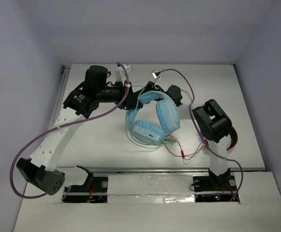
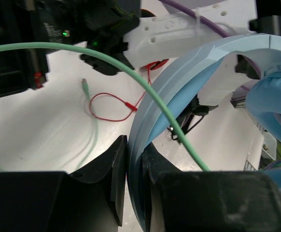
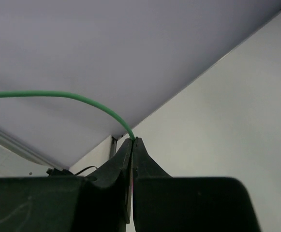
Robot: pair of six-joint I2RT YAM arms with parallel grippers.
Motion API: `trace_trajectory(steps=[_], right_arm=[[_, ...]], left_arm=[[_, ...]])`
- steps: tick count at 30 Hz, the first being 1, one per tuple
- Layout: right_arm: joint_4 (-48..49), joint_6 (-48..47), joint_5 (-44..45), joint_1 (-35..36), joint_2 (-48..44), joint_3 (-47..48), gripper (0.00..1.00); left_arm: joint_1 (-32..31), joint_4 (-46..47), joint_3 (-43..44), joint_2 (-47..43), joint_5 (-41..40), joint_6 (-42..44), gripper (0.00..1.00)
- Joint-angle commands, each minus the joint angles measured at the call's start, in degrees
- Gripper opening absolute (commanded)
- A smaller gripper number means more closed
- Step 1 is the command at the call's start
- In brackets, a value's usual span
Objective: Wrap the headphones
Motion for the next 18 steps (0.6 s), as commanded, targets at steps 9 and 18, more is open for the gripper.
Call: trace_trajectory(steps=[9, 18], right_arm=[[20.01, 8.51, 6.14, -14.51, -7.99, -13.16, 0.00], [12.73, 2.46, 1.31, -14.52, -15.89, -18.17, 0.00]], left_arm=[[-0.14, -4.47, 4.26, -0.77, -10.45, 3.25, 0.00], [0.39, 3.71, 3.63, -1.47, -15.73, -0.79, 0.00]])
